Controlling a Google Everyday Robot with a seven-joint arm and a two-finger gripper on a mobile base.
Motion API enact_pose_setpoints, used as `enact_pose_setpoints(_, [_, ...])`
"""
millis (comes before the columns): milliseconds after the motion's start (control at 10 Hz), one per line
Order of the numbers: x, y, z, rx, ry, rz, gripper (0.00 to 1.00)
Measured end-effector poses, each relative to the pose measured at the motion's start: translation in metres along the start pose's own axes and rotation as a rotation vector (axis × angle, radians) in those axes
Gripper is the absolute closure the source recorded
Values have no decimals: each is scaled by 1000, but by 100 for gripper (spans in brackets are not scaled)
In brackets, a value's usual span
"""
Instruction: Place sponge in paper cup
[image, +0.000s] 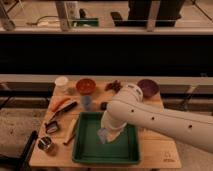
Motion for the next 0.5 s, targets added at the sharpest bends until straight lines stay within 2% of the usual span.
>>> enact_pose_setpoints(100, [7,-7,2,10,2,2,100])
enact_pose_setpoints(300, [16,-39,11,31,2,-27,100])
enact_pose_setpoints(500, [8,-69,20,42,-1,-72,100])
